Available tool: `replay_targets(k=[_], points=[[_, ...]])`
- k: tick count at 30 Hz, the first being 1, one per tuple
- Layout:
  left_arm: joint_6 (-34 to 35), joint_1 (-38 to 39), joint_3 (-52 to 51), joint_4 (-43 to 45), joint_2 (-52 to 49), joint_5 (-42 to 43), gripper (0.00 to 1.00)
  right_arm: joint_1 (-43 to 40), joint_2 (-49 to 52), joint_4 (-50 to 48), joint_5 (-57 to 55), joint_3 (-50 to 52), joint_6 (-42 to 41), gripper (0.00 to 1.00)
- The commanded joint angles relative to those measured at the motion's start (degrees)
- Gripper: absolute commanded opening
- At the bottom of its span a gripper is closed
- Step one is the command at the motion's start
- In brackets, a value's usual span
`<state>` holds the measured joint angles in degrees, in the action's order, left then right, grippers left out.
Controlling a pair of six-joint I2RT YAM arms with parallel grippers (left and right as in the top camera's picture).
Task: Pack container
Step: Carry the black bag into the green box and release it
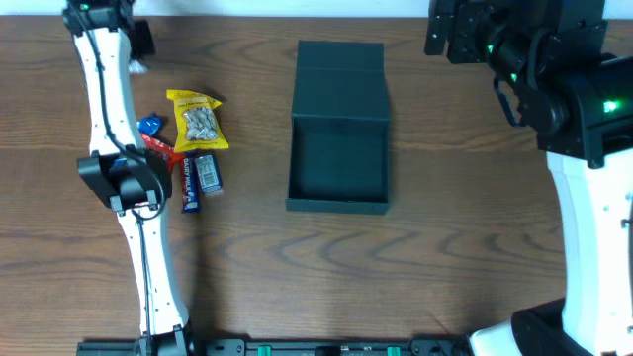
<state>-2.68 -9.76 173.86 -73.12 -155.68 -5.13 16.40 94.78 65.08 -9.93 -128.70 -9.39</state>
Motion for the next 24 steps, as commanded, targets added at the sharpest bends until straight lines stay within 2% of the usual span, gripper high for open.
replay_targets(k=[1, 5, 9, 12, 14, 19, 21, 24], points=[[-8.4, 1.7, 6.1, -1.0, 3.1, 9.4, 0.06, -0.3, 0.2, 0.0, -0.6, 0.3, 2.0, 0.99], [-21.5, 5.5, 6.2, -0.9, 7.1, 22.4, 0.06, -0.3, 0.2, 0.0, -0.6, 0.3, 3.7, 0.99], [-36.6, 11.2, 6.2, -6.0, 8.9, 30.4, 0.06, -0.3, 0.2, 0.3, -0.6, 0.3, 5.5, 0.99], [-37.4, 14.9, 6.2, -8.0, 9.1, 38.5, 0.06, -0.3, 0.2, 0.6, -0.7, 0.3, 7.2, 0.99], [-38.0, 17.2, 6.1, -9.6, 9.1, 40.9, 0.06, -0.3, 0.2, 0.7, -1.4, 0.3, 8.0, 0.99], [-52.8, 24.3, 6.1, -23.3, 9.1, 39.1, 0.06, -0.9, 0.2, 0.9, -4.0, 0.3, 10.5, 0.99], [-49.5, 26.8, 5.4, -23.7, 9.1, 38.6, 0.06, -1.7, 0.2, 0.9, -4.0, 0.3, 11.9, 0.99], [-50.4, 30.4, 4.1, -23.7, 9.1, 37.1, 0.06, -3.4, 0.0, 0.9, -4.0, 0.3, 13.4, 0.99]])
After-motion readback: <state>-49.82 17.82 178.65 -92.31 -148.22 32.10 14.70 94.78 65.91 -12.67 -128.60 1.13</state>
